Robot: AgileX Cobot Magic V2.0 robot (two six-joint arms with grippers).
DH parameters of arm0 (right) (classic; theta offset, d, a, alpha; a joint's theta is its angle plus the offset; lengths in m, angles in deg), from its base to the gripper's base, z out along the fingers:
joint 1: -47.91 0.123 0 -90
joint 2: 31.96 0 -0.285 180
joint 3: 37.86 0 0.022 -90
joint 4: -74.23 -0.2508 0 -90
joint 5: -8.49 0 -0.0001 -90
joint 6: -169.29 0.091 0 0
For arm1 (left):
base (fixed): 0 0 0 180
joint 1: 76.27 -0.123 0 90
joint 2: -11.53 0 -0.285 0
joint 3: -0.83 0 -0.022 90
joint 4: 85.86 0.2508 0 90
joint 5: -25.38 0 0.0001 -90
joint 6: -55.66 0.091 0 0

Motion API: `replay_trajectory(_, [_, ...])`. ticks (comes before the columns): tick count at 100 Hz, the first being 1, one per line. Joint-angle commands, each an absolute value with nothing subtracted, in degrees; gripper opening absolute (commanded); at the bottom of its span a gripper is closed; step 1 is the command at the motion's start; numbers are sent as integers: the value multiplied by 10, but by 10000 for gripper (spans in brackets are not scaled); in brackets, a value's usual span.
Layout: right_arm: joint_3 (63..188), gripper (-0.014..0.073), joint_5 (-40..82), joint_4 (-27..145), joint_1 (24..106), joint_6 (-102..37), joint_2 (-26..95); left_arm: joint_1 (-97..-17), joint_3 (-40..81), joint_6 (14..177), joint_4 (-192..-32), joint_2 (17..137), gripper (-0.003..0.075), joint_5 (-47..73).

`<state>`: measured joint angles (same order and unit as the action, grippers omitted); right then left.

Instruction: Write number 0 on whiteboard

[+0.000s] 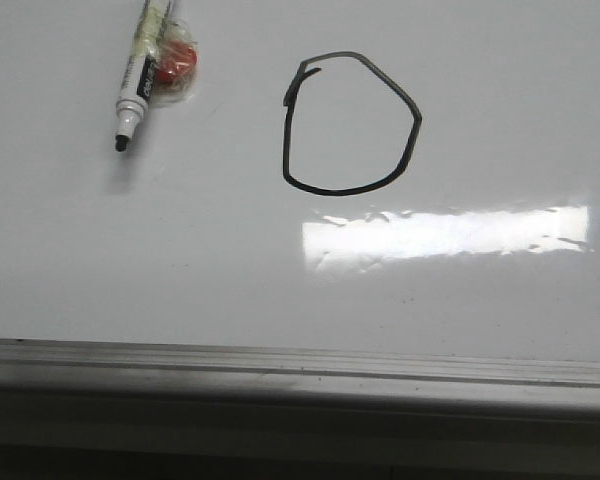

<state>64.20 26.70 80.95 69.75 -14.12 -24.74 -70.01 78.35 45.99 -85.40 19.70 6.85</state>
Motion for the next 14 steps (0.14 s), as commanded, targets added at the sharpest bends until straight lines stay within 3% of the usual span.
replay_trajectory(1, [635, -47, 254, 806, 695, -150, -259, -702, 802, 461, -859, 204, -20, 103])
replay_trajectory(14, [635, -47, 254, 806, 695, -150, -259, -702, 802, 461, -859, 204, -20, 103])
